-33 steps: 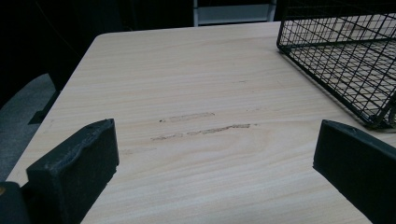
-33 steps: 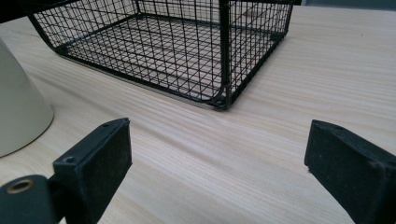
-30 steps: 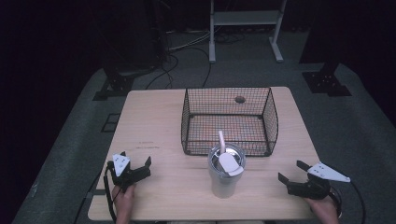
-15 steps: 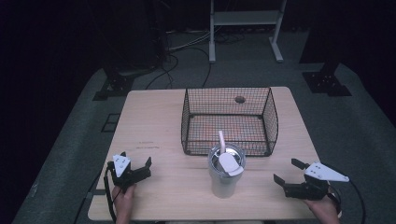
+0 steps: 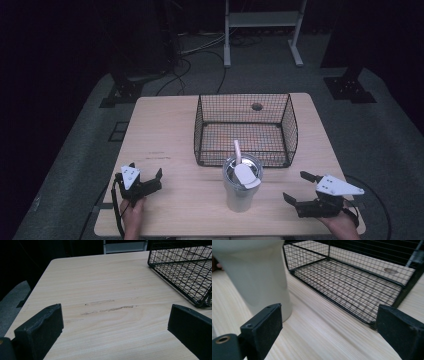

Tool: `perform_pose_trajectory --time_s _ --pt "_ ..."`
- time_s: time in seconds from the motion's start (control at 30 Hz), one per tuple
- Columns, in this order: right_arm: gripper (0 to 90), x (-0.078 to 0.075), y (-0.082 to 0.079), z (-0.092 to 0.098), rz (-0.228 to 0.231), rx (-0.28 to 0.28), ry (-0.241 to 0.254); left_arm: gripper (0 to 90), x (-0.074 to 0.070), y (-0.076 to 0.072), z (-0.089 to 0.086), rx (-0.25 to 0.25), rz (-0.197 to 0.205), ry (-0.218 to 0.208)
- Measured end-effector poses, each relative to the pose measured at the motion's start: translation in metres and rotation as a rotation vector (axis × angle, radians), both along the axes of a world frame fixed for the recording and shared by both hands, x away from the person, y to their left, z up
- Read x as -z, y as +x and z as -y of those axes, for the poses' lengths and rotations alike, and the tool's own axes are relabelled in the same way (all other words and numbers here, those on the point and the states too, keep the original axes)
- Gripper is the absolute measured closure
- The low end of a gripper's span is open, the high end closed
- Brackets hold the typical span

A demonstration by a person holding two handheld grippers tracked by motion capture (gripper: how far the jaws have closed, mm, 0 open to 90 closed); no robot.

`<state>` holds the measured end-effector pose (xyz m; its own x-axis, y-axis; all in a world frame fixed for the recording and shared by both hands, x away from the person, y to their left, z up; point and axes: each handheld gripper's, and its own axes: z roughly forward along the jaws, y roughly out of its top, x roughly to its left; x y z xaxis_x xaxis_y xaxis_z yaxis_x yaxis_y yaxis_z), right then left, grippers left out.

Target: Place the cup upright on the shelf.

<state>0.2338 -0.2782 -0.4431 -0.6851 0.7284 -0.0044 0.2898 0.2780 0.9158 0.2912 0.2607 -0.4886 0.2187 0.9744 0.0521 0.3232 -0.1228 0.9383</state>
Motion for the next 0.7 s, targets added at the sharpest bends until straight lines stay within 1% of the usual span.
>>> perform_pose_trajectory --time_s 0.03,0.23,0.53,0.57,0.6,0.7 --pt "6.7 -0.002 0.0 -0.004 0.004 -0.015 -0.009 0.0 0.0 0.0 0.0 0.001 0.0 0.001" --pt "6.7 -0.007 -0.001 -0.016 0.008 -0.057 -0.027 0.0 0.0 0.0 0.0 0.0 0.0 0.001" --pt "6.7 -0.009 -0.002 -0.027 0.005 -0.101 -0.038 0.0 0.0 0.0 0.0 0.0 0.001 0.001" --pt "6.7 -0.009 -0.002 -0.03 0.004 -0.116 -0.032 0.0 0.0 0.0 0.0 0.0 0.001 0.001" --pt "6.7 -0.009 -0.002 -0.03 0.004 -0.116 -0.032 0.0 0.0 0.0 0.0 0.0 0.001 0.001" --pt "6.7 -0.009 -0.003 -0.037 0.005 -0.147 -0.042 0.0 0.0 0.0 0.0 0.0 0.002 0.001"
